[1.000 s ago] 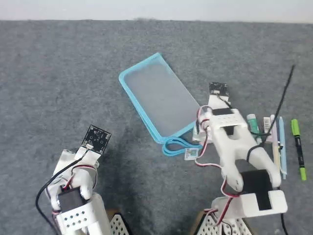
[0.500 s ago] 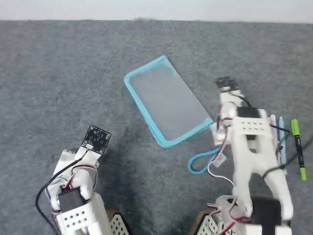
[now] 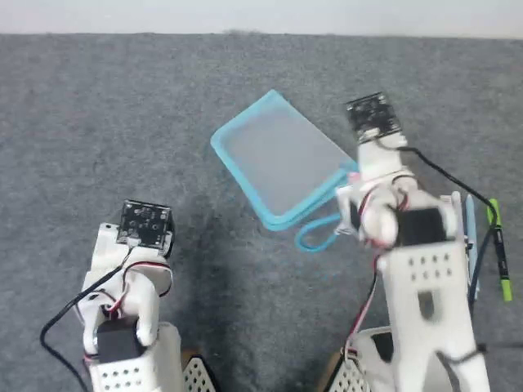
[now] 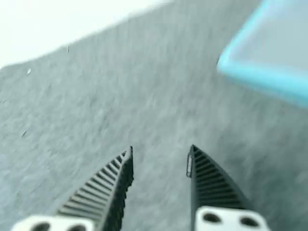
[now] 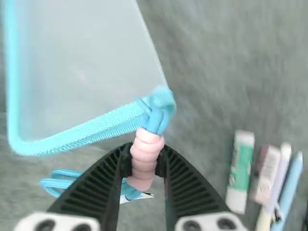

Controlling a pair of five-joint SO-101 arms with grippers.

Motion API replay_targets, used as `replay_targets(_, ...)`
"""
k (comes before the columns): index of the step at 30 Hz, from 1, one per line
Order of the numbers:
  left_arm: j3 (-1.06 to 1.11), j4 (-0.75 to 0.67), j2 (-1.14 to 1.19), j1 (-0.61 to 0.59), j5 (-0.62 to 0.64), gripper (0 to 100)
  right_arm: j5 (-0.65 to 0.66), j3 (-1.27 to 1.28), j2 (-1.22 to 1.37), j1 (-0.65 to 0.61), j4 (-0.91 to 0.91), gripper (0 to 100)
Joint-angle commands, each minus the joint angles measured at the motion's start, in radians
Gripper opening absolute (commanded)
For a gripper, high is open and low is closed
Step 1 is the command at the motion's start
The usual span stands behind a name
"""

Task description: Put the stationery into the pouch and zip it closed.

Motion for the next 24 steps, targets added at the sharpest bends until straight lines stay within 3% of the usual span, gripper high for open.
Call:
replay_targets(1, -0.113, -0.015, -0.021, 0.138, 0.16, 18, -0.006, -0.023, -0.15, -0.104, 0.012, 0.6)
replay_targets(8, -0.11, -0.106, 0.097, 0.219, 0.226, 19, 0.038, 0.003, -0.272, -0.177, 0.068, 0.6)
replay_targets(17, -0.329, -0.347, 0.707, 0.229, 0.313, 23, 0.057, -0.064, -0.165, -0.179, 0.087, 0.6)
replay_targets(24, -0.364, -0.542, 1.109, 0.365, 0.382, 23, 0.064, -0.333, -0.016, -0.254, 0.18, 0.6)
